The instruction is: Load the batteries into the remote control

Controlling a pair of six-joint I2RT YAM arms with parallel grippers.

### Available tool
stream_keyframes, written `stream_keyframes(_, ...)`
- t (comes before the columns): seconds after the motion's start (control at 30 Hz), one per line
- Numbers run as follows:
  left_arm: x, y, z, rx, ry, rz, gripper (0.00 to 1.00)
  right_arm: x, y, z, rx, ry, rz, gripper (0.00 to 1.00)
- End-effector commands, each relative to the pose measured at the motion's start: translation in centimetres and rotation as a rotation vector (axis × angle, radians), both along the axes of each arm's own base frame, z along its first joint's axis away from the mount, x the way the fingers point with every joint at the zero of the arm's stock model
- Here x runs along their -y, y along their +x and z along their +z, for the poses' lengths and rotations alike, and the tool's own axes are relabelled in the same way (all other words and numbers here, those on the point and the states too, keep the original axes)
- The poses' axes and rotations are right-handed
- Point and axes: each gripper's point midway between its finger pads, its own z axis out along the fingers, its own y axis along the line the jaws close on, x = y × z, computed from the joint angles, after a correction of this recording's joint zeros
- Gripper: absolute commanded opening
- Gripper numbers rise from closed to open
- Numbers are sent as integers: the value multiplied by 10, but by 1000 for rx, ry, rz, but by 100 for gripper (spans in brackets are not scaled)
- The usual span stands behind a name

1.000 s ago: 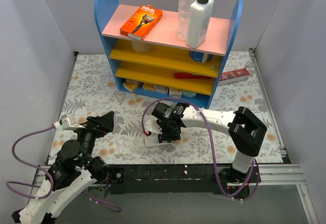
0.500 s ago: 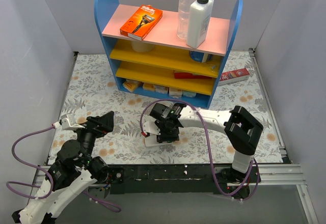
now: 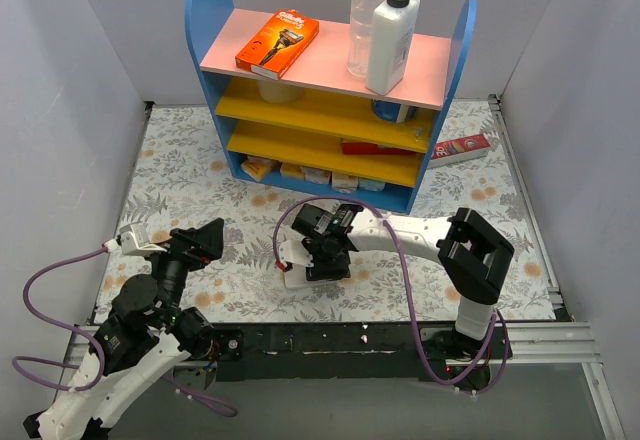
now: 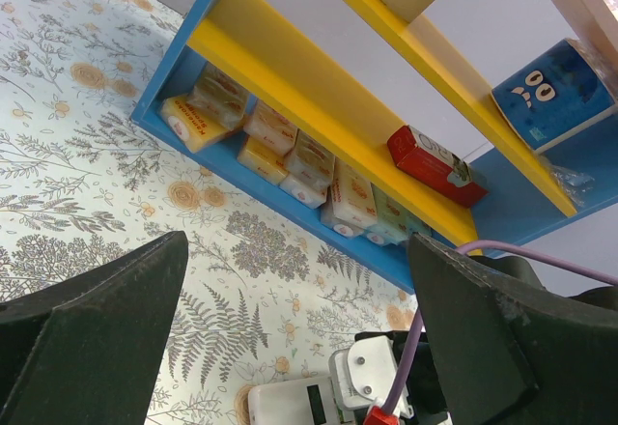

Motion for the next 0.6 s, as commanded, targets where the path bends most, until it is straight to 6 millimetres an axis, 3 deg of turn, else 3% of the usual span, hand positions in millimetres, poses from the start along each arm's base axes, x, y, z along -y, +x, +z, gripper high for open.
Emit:
stream_keyframes(0.0, -3, 2, -1, 4, 11, 19, 98, -12, 1, 6, -3, 26, 20, 44)
stream_keyframes(0.57, -2, 3, -1, 3, 17, 18, 98, -12, 0, 0, -10, 10, 23, 44)
